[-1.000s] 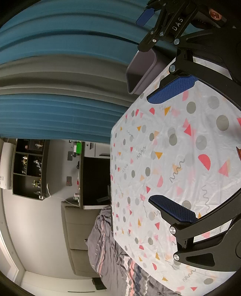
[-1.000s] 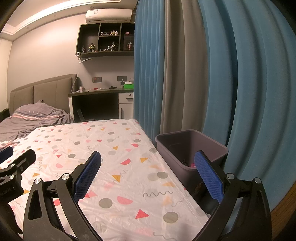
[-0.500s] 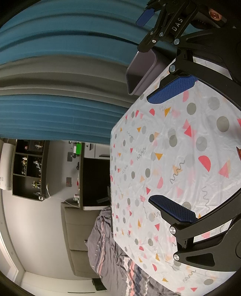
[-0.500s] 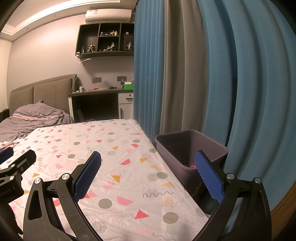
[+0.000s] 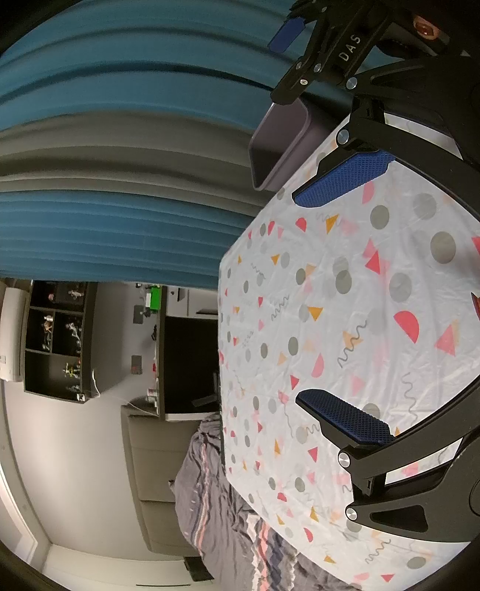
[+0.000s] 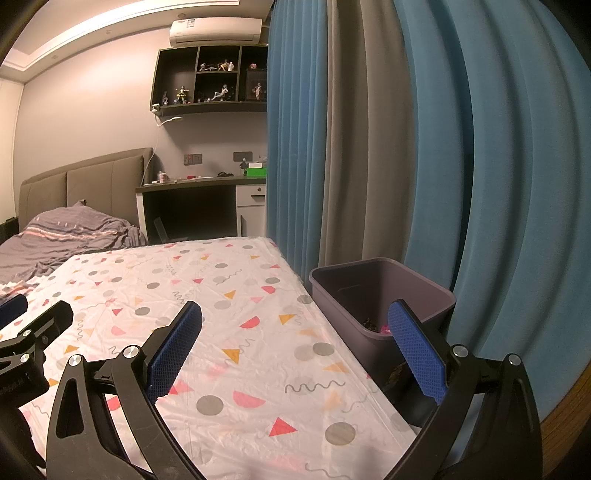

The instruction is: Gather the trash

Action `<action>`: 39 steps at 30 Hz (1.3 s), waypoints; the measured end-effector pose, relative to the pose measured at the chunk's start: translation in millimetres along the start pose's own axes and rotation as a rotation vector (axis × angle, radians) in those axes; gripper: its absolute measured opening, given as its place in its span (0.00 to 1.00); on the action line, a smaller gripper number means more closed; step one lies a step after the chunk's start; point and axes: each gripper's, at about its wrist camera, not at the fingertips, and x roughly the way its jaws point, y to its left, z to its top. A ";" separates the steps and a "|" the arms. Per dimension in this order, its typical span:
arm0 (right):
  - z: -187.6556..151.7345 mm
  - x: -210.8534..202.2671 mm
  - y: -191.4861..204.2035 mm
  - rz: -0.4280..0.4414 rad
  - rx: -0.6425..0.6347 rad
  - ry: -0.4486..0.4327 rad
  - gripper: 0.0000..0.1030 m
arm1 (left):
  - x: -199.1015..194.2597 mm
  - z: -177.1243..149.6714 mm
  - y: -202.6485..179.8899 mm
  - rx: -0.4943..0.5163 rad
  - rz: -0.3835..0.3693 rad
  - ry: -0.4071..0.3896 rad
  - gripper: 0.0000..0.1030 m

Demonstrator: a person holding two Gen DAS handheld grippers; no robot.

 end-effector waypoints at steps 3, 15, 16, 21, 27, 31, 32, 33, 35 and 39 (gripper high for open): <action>-0.1 0.1 -0.1 0.000 -0.001 0.001 0.94 | 1.2 -0.6 -1.6 0.000 0.000 0.002 0.94; 1.2 0.3 2.5 0.002 0.000 0.001 0.94 | -1.3 -3.4 -0.5 0.004 -0.023 -0.001 0.93; 1.0 0.3 2.2 0.001 0.000 0.002 0.94 | -2.0 -3.6 3.1 0.005 -0.027 -0.002 0.90; 0.7 0.7 3.1 0.001 0.000 0.001 0.94 | -1.5 -4.4 4.1 0.013 -0.041 0.010 0.75; 0.8 0.7 2.6 0.002 0.001 0.002 0.94 | -1.5 -5.1 8.3 0.004 -0.045 0.017 0.67; -0.2 1.1 4.3 0.006 0.003 0.001 0.94 | -0.2 -5.1 9.6 0.004 -0.045 0.018 0.67; 0.4 0.5 6.9 0.007 0.002 0.000 0.94 | 0.0 -5.5 10.1 0.005 -0.045 0.020 0.67; -0.2 1.1 4.4 0.007 0.003 0.002 0.94 | 0.3 -5.5 10.7 0.004 -0.044 0.020 0.67; -0.3 1.1 4.4 0.006 0.005 0.002 0.94 | 0.1 -5.7 11.2 0.004 -0.043 0.021 0.67; -0.2 1.0 4.5 0.007 0.004 0.002 0.94 | -0.1 -6.3 12.0 0.004 -0.041 0.018 0.67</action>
